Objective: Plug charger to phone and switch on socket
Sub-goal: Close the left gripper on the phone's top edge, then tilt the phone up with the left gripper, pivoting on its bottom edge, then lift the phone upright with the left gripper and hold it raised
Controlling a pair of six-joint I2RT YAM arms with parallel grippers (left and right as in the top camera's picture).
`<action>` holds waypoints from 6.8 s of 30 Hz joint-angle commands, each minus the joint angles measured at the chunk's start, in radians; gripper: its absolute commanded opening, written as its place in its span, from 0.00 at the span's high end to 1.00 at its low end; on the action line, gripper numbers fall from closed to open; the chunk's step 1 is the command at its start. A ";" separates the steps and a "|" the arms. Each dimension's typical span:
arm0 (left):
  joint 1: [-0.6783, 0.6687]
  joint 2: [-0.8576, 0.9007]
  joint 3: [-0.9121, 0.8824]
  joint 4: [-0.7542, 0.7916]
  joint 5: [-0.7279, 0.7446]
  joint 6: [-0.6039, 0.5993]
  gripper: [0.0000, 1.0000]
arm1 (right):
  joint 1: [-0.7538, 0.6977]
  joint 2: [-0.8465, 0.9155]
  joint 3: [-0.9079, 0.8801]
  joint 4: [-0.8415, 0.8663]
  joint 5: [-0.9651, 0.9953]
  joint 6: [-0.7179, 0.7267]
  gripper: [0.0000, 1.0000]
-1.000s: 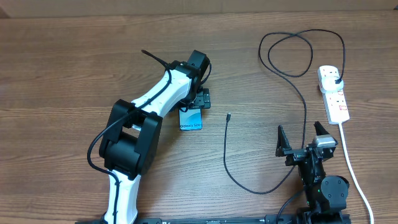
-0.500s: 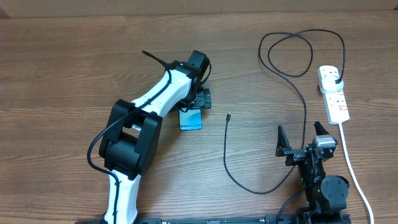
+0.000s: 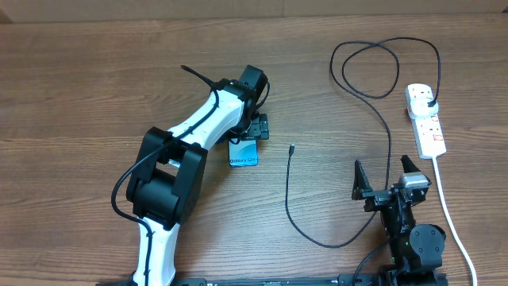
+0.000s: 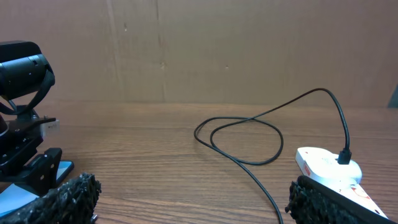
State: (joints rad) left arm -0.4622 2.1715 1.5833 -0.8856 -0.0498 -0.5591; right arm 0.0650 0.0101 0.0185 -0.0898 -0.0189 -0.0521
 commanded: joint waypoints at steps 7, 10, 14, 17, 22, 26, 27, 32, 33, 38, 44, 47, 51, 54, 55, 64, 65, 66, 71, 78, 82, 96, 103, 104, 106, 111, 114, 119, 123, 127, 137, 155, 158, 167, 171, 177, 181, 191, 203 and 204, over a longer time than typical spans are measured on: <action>0.009 0.016 -0.042 0.020 0.017 -0.002 0.09 | -0.006 -0.007 -0.010 0.005 0.006 -0.002 0.00; 0.009 0.016 -0.074 0.044 0.017 -0.002 0.07 | -0.006 -0.007 -0.010 0.005 0.006 -0.002 0.00; 0.010 0.016 -0.076 0.046 0.016 -0.002 0.07 | -0.006 -0.007 -0.010 0.005 0.006 -0.002 0.00; 0.010 0.016 -0.076 0.049 0.016 -0.002 0.10 | -0.006 -0.007 -0.010 0.005 0.006 -0.002 0.00; 0.010 0.016 -0.076 0.048 0.013 -0.002 0.12 | -0.006 -0.007 -0.010 0.005 0.006 -0.002 0.00; 0.010 0.016 -0.075 0.045 0.009 -0.002 0.11 | -0.006 -0.007 -0.010 0.005 0.006 -0.002 0.00; 0.010 0.016 -0.075 0.043 0.009 -0.002 0.11 | -0.006 -0.007 -0.010 0.005 0.006 -0.002 0.00; 0.010 0.016 -0.075 0.025 -0.006 -0.002 0.19 | -0.006 -0.007 -0.010 0.005 0.006 -0.002 0.00; 0.010 0.016 -0.075 0.023 -0.010 -0.002 0.19 | -0.006 -0.007 -0.010 0.005 0.006 -0.002 0.00; 0.010 0.016 -0.065 0.007 -0.010 -0.002 0.19 | -0.006 -0.007 -0.010 0.005 0.006 -0.002 0.00; 0.010 0.016 0.011 -0.062 -0.010 -0.002 0.20 | -0.006 -0.007 -0.010 0.005 0.006 -0.002 0.00; 0.010 0.016 0.045 -0.082 -0.004 -0.002 0.22 | -0.006 -0.007 -0.010 0.005 0.006 -0.002 0.00; 0.011 0.016 0.065 -0.113 0.002 -0.002 0.23 | -0.006 -0.007 -0.010 0.005 0.006 -0.002 0.00; 0.011 0.016 0.065 -0.109 -0.029 -0.001 0.21 | -0.006 -0.007 -0.010 0.005 0.006 -0.002 0.00; 0.011 0.016 0.065 -0.097 -0.051 -0.001 0.22 | -0.006 -0.007 -0.010 0.005 0.006 -0.002 0.00; 0.046 0.016 0.070 -0.087 0.111 0.006 0.24 | -0.006 -0.007 -0.010 0.005 0.006 -0.002 0.00; 0.055 0.016 0.071 -0.089 0.144 0.009 0.24 | -0.006 -0.007 -0.010 0.005 0.006 -0.002 0.00; 0.067 0.016 0.072 -0.091 0.193 0.014 0.25 | -0.006 -0.007 -0.010 0.005 0.006 -0.002 0.00; 0.124 0.016 0.072 -0.111 0.389 0.013 0.25 | -0.006 -0.007 -0.010 0.005 0.006 -0.002 0.00; 0.194 0.016 0.072 -0.139 0.554 0.014 0.29 | -0.006 -0.007 -0.010 0.005 0.006 -0.002 0.00; 0.190 0.016 0.072 -0.139 0.435 0.017 0.29 | -0.006 -0.007 -0.010 0.005 0.006 -0.002 0.00; 0.005 0.016 0.071 -0.058 -0.170 0.021 0.20 | -0.006 -0.007 -0.010 0.005 0.006 -0.002 0.00; 0.003 0.016 0.068 -0.029 -0.113 0.083 0.03 | -0.006 -0.007 -0.010 0.005 0.006 -0.002 0.00; 0.003 0.016 0.068 -0.030 -0.114 0.085 0.00 | -0.006 -0.007 -0.010 0.005 0.006 -0.002 0.00; 0.006 0.016 0.068 -0.031 -0.130 0.091 0.00 | -0.006 -0.007 -0.010 0.005 0.006 -0.002 0.00; 0.037 0.016 0.068 -0.056 -0.043 -0.006 0.00 | -0.006 -0.007 -0.010 0.005 0.006 -0.002 0.00; 0.039 0.016 0.068 -0.041 -0.038 -0.006 0.00 | -0.006 -0.007 -0.010 0.005 0.006 -0.002 0.00; 0.039 0.016 0.068 -0.019 -0.035 -0.006 0.00 | -0.006 -0.007 -0.010 0.005 0.006 -0.002 0.00; 0.039 0.024 0.068 -0.018 -0.035 -0.006 0.00 | -0.006 -0.007 -0.010 0.005 0.006 -0.002 0.00; 0.039 0.069 0.068 -0.027 -0.011 -0.006 0.00 | -0.006 -0.007 -0.010 0.005 0.006 -0.002 0.00; 0.065 0.138 0.068 -0.059 -0.006 -0.002 0.00 | -0.006 -0.007 -0.010 0.005 0.006 -0.002 0.00; 0.082 0.138 0.068 -0.090 -0.005 0.072 0.06 | -0.006 -0.007 -0.010 0.005 0.006 -0.002 0.00; 0.082 0.138 0.068 -0.089 -0.005 0.060 0.07 | -0.006 -0.007 -0.010 0.005 0.006 -0.002 0.00; 0.082 0.137 0.073 -0.095 -0.005 0.058 0.18 | -0.006 -0.007 -0.010 0.005 0.006 -0.002 0.00; 0.082 0.137 0.146 -0.174 -0.005 0.058 0.20 | -0.006 -0.007 -0.010 0.005 0.006 -0.002 0.00; 0.082 0.135 0.365 -0.333 0.009 0.060 0.27 | -0.006 -0.007 -0.010 0.005 0.006 -0.002 0.00; 0.083 0.136 0.478 -0.418 0.125 0.112 0.27 | -0.006 -0.007 -0.010 0.005 0.006 -0.002 0.00; 0.130 0.136 0.594 -0.630 0.699 0.274 0.28 | -0.006 -0.007 -0.010 0.005 0.006 -0.002 0.00; 0.201 0.136 0.594 -0.733 1.067 0.339 0.27 | -0.006 -0.007 -0.010 0.005 0.006 -0.002 0.00; 0.210 0.136 0.594 -0.735 1.125 0.340 0.27 | -0.006 -0.007 -0.010 0.005 0.006 -0.002 0.00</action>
State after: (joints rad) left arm -0.2756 2.3157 2.1479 -1.6115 0.8623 -0.2501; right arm 0.0650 0.0101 0.0185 -0.0902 -0.0189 -0.0528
